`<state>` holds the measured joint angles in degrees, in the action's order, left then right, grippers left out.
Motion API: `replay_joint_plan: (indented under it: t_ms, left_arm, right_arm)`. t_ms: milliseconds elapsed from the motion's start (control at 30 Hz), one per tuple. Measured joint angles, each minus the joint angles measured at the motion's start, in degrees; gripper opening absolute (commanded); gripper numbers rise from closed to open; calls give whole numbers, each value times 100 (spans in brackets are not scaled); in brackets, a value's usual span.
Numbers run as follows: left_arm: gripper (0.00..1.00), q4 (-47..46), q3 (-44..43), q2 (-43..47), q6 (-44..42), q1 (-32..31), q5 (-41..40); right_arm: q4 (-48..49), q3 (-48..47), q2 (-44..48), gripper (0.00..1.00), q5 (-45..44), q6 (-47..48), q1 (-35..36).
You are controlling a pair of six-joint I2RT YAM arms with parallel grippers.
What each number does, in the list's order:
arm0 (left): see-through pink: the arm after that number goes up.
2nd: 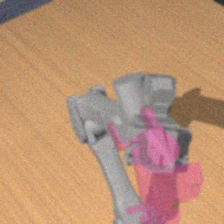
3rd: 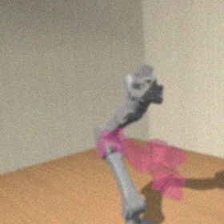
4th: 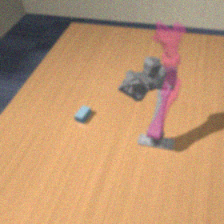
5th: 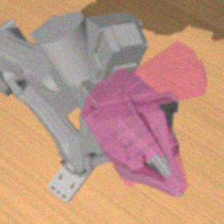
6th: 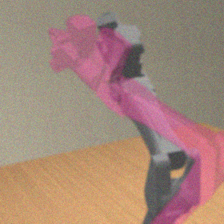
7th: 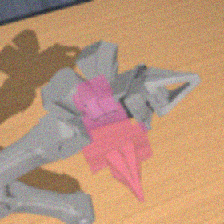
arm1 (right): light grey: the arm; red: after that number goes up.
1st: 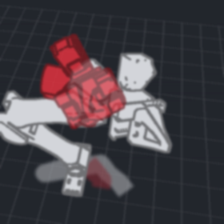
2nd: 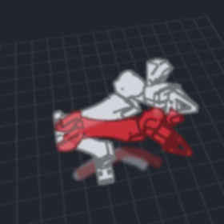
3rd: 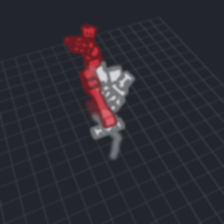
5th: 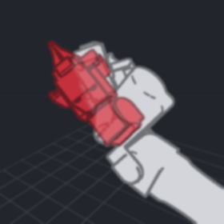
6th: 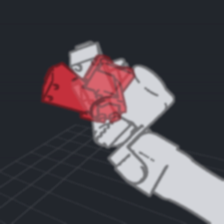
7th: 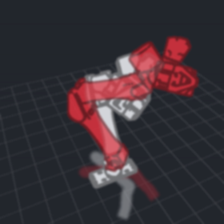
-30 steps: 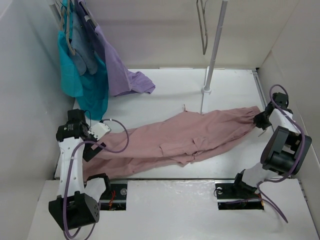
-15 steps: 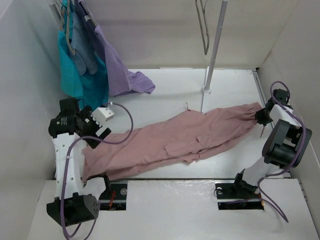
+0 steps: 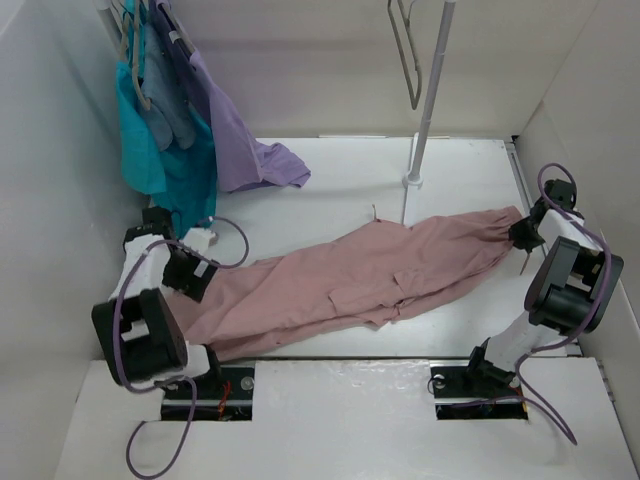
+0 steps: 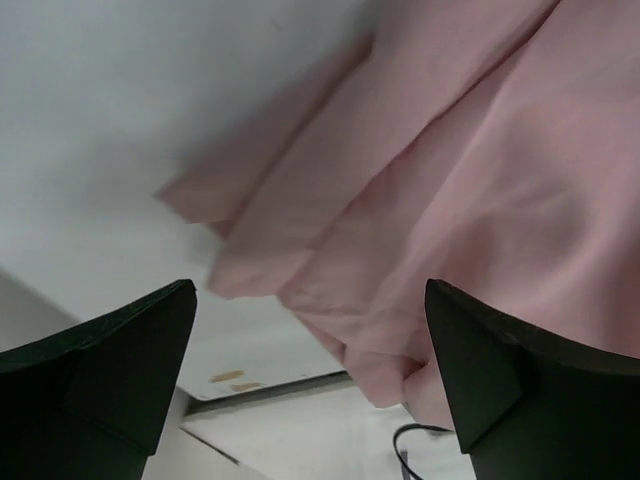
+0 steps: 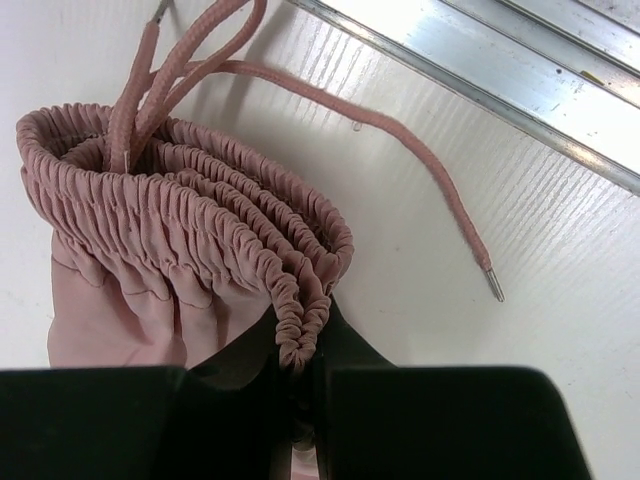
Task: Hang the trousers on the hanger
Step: Fold the trousers at the center of the board.
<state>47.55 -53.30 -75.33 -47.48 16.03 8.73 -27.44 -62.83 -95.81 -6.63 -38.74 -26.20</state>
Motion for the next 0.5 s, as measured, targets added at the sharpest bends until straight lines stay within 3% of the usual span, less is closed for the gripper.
replay_joint_plan:
  t_ms: [67, 133, 200, 233, 333, 500]
  left_arm:
    - [95, -127, 354, -402, 28, 20, -251]
    - [83, -256, 533, -581, 31, 15, -426]
    - [60, -514, 619, -715, 61, -48, -614]
    - [35, -684, 649, -822, 66, -96, -734]
    - [1, -872, 560, -1309, 155, -243, -979]
    - [0, -992, -474, -2151, 332, -332, -1209]
  right_arm:
    - [13, 28, 74, 0, 17, 50, 0]
    - [48, 101, 195, 0, 17, 87, 0]
    - [72, 170, 304, 0, 15, 125, 0]
    - [74, 190, 348, 0, 15, 146, 0]
    - [90, 192, 396, 0, 17, 223, 0]
    - [72, 195, 577, 0, 79, 376, 0]
